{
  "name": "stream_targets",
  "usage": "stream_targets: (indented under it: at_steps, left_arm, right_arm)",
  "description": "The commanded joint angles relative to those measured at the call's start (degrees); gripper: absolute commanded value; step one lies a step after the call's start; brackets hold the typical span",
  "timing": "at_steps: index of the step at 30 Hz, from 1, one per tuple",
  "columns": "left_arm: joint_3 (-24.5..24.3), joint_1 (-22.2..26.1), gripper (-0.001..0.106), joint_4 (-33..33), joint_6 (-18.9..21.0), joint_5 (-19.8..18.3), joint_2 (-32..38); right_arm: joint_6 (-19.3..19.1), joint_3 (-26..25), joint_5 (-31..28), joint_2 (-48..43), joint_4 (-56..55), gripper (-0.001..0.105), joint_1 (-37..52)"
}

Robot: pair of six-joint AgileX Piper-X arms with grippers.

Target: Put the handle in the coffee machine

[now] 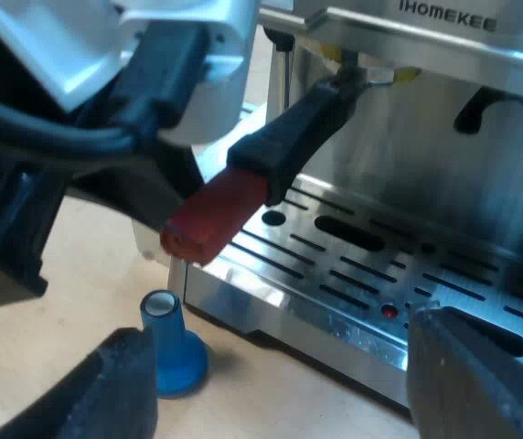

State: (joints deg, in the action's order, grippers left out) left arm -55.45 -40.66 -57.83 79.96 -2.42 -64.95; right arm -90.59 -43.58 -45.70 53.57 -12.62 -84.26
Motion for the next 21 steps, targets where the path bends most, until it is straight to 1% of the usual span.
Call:
stream_targets:
  at_steps: [1,7,8,9,10,13,16,18,21]
  left_arm:
    - [-1.6,-2.2,0.0,5.9,-0.3,-13.8,-0.1]
    - [-1.6,-2.1,0.0,3.9,-1.2,-13.7,-0.1]
    - [-1.6,-2.0,0.0,3.3,-1.6,-13.7,-0.1]
    - [-1.6,-1.3,0.0,0.8,-3.2,-12.7,-0.1]
    - [-1.6,-1.1,0.0,0.2,-3.4,-12.5,-0.1]
    - [-1.6,2.1,0.0,-2.0,-3.6,-12.4,-0.1]
    - [-1.6,6.6,0.0,-3.2,-5.3,-12.4,-0.1]
    - [-1.6,9.7,0.0,-5.0,-6.6,-12.4,0.6]
    - [-1.6,11.8,0.0,-6.9,-7.1,-12.5,1.4]
  right_arm:
    - [0.0,-0.5,-0.7,-0.7,0.3,0.061,0.0]
    - [0.0,-0.5,-0.6,-0.7,-0.5,0.061,0.0]
    - [0.0,-0.5,-0.5,-0.7,-0.5,0.061,0.0]
    - [0.0,-0.5,-0.5,-0.7,-0.5,0.061,0.0]
    - [0.0,-0.5,-0.5,-0.7,-0.5,0.061,0.0]
    - [0.0,-0.5,-0.4,-0.7,-0.5,0.061,0.0]
    - [0.0,-0.5,-0.4,-0.7,-0.5,0.061,0.0]
    - [0.0,-0.5,-0.4,-0.7,-1.3,0.061,0.0]
    - [0.0,-0.5,0.2,-0.7,-2.4,0.061,0.0]
